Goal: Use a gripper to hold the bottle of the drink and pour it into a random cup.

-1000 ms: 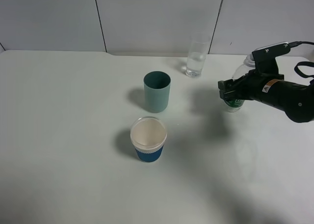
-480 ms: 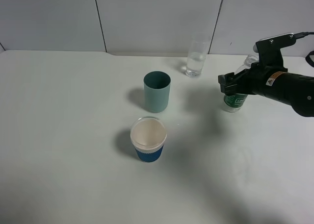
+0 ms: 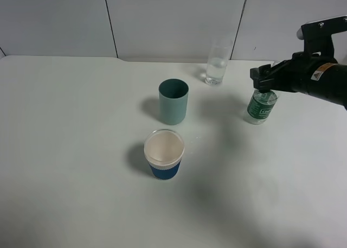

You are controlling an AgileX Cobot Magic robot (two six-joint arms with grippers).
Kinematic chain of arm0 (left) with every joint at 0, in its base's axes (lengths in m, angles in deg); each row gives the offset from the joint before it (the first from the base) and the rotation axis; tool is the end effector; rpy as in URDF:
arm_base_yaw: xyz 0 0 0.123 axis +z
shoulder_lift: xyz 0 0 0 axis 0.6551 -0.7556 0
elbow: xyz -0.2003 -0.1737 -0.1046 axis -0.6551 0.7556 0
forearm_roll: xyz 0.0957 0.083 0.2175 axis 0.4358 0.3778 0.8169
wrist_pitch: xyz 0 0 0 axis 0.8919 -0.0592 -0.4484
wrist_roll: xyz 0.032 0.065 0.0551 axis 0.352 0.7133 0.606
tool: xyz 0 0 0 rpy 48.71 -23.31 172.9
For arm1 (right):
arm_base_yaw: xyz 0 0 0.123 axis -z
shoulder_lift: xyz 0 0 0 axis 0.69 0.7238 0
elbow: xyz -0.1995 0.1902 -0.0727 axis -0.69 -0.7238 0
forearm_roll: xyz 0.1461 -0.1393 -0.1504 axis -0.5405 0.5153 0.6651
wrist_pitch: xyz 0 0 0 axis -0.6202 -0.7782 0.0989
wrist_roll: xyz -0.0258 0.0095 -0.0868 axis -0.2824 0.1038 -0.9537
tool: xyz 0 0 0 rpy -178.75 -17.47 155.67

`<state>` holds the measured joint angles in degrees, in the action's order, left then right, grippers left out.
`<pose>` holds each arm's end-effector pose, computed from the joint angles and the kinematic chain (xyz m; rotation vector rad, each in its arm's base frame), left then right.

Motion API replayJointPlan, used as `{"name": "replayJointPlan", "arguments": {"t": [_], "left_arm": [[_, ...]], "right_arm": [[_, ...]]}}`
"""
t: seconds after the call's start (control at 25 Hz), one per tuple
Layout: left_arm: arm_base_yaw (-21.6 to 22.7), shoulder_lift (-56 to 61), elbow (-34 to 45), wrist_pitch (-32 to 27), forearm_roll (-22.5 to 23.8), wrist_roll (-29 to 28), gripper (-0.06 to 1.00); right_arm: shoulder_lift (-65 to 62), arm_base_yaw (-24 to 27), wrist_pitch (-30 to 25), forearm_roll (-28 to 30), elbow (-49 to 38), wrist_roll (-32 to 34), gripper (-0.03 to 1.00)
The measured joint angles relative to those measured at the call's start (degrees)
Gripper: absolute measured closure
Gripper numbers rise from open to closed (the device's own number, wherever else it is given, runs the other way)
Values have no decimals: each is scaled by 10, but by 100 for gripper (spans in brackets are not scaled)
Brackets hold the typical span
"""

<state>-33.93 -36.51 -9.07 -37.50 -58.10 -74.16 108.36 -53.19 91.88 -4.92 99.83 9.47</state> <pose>0.0140 -0.0082 0.2815 0.0795 2.1478 0.0352 0.2747 0.0482 0.1931 -0.3177 1.9469 0.0369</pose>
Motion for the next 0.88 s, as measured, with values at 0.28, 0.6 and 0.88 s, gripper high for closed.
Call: {"name": "replayJointPlan", "arguments": {"t": [0.28, 0.6, 0.88], "left_arm": [[0, 0, 0, 0, 0, 0, -5], [0, 0, 0, 0, 0, 0, -5], [0, 0, 0, 0, 0, 0, -5]], "right_arm": [[-72, 7, -23, -19, 0, 0, 18], [-167, 43, -71, -24, 0, 5, 18], [-261, 74, -119, -24, 0, 6, 18]]}}
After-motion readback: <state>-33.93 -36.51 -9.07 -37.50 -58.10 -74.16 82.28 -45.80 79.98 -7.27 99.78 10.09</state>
